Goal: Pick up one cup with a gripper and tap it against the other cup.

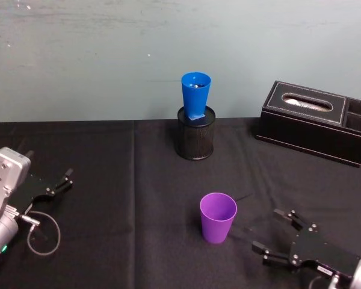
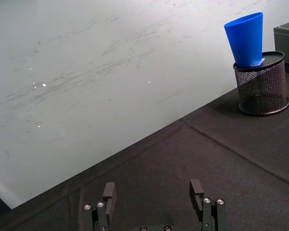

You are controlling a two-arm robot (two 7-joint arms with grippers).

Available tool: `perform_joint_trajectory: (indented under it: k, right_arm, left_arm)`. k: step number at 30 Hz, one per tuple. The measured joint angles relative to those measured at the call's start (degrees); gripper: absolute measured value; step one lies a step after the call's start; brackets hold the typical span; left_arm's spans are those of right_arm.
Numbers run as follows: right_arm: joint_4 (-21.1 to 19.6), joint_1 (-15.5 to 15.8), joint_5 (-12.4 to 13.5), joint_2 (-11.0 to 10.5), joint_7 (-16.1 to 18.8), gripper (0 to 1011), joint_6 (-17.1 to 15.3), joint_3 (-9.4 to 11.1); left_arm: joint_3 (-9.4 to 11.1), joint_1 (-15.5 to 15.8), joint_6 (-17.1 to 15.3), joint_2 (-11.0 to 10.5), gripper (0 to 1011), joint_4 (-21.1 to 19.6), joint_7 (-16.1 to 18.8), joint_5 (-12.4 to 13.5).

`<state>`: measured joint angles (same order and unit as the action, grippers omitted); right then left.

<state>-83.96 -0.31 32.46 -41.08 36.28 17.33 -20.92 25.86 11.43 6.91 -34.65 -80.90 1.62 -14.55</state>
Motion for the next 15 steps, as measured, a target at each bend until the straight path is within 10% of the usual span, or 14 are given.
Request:
perform_joint_trajectory:
  k: [15]
  right_arm:
    - [2.2,-3.7,-1.5,5.7,1.7,1000,-3.2,-1.5]
  left_arm:
    - [0.0,0.0,0.0,0.0,1000,0.0,0.0,0.0]
